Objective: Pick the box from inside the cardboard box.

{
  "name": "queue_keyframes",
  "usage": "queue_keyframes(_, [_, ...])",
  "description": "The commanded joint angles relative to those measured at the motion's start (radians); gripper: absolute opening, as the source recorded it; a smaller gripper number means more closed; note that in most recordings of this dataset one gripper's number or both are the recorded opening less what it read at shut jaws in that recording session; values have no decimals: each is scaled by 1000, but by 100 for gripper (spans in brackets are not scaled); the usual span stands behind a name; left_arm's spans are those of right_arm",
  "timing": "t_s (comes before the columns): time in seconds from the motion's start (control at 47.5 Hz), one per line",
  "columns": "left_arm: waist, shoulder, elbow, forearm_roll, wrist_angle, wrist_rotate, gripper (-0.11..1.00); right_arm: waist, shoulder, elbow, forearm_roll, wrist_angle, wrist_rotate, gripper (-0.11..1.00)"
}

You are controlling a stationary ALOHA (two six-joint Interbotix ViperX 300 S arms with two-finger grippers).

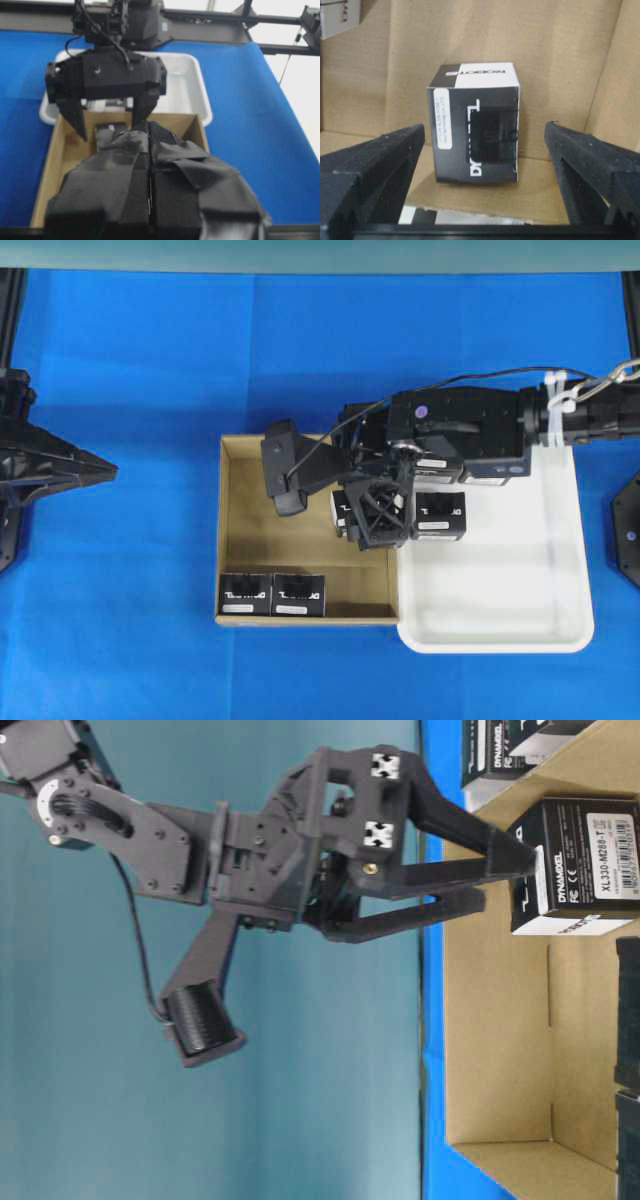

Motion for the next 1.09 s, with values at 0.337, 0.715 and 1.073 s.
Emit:
queue_keyframes(0.337, [-2,9,-26,2,-6,-2,-7,9,43,52,-3,-97,8,100])
queue_keyframes(0.715, [0,9,-26,2,-6,-2,-7,12,58,58,-3,-118,32,99])
queue_keyframes(1.073, [0,9,-26,2,-6,0,-7,21,51,49,0,-117,66,61])
